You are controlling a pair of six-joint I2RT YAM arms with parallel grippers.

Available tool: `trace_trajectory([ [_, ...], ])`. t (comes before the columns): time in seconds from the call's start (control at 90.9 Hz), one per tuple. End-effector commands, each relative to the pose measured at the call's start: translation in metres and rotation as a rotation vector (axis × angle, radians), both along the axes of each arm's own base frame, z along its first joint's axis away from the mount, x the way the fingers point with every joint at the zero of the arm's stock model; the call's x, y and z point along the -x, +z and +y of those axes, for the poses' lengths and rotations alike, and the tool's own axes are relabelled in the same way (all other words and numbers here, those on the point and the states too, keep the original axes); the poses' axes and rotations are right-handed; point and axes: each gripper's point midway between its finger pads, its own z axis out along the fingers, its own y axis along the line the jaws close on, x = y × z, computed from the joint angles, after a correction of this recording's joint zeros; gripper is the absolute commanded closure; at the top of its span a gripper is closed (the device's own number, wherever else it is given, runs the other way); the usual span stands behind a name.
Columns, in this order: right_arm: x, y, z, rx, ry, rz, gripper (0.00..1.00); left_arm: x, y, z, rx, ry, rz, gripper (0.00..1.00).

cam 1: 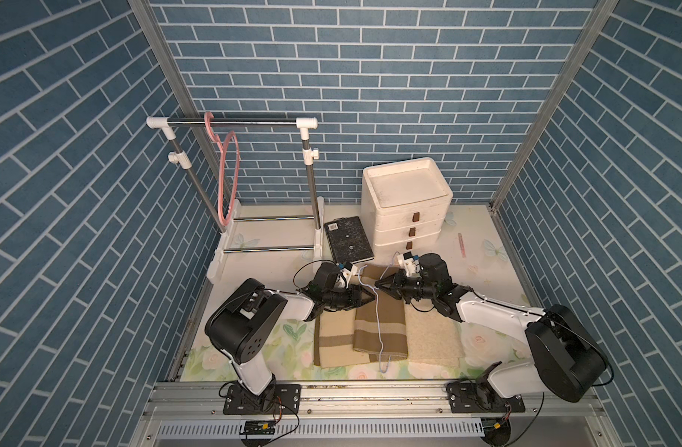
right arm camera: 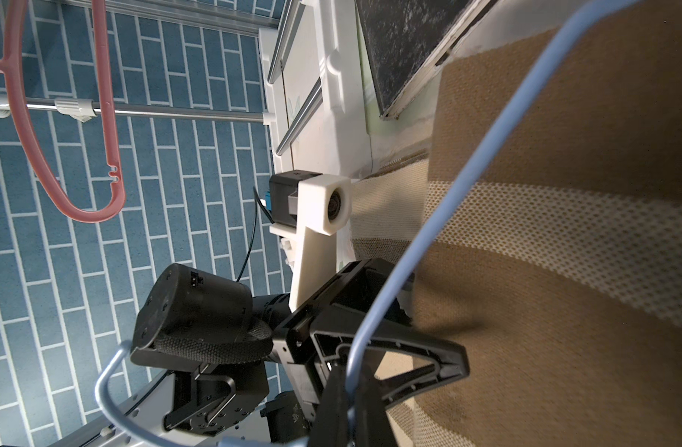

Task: Hang the scarf on the hanger

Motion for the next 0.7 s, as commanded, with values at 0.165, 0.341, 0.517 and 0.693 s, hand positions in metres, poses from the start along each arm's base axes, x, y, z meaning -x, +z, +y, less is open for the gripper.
trace_trajectory([
  [0.165, -0.004, 0.012, 0.003, -0.025, 0.022, -0.066, 1.0, 0.004, 0.016, -0.001, 0.018, -0.021, -0.042, 0.92],
  [0.341, -0.001, 0.023, 0.008, -0.071, 0.052, -0.075, 1.0, 0.005, 0.018, 0.026, -0.099, 0.063, -0.069, 1.0],
  [0.517, 0.002, 0.032, 0.019, -0.124, 0.116, -0.077, 1.0, 0.006, 0.027, 0.066, -0.178, 0.166, -0.064, 1.0],
  [0.693, 0.007, 0.034, 0.031, -0.151, 0.191, -0.06, 1.0, 0.004, 0.029, 0.117, -0.267, 0.264, -0.038, 1.0],
])
